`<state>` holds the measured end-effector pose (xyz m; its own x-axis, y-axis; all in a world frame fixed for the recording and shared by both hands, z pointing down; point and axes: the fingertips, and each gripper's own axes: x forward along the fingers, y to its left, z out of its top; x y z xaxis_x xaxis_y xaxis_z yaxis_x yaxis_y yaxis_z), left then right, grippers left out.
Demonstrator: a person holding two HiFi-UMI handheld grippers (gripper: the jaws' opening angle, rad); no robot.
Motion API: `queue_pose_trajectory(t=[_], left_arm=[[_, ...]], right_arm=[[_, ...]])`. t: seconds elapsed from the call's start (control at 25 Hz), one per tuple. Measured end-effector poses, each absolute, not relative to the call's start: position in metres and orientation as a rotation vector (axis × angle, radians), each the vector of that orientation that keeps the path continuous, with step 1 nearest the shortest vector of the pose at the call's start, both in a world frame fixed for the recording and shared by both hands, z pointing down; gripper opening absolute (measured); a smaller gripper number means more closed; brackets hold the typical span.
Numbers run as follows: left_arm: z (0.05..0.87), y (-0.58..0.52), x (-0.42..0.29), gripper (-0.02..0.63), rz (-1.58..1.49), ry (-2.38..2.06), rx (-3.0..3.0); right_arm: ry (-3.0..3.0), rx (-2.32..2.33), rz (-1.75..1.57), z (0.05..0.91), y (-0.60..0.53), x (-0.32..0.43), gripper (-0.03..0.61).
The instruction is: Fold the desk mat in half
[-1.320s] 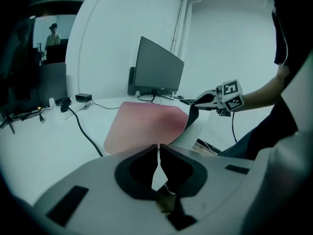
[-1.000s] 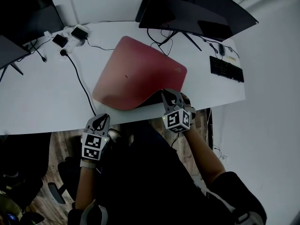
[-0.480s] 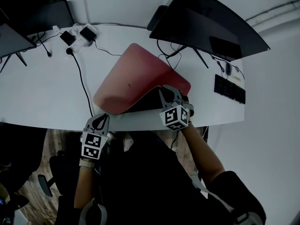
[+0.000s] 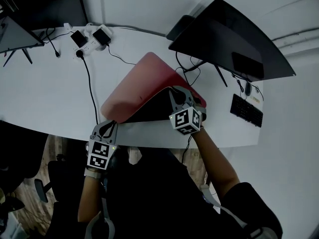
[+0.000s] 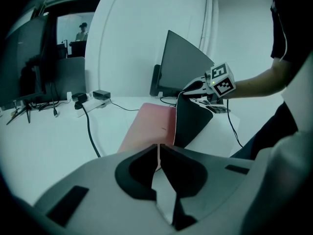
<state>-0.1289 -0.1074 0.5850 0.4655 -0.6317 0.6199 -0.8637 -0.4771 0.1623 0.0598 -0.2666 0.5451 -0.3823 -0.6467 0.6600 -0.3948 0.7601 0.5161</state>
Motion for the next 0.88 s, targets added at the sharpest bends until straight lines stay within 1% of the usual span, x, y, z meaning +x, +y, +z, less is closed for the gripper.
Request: queue_pose_trajectory(t=[0.88], left_arm=[[0.59, -0.154, -0.147, 0.009, 0.706, -1.318, 2.138]], right_arm=[[-2.058, 0.694, -0.32, 0.574, -0.376, 0.008, 0.038]])
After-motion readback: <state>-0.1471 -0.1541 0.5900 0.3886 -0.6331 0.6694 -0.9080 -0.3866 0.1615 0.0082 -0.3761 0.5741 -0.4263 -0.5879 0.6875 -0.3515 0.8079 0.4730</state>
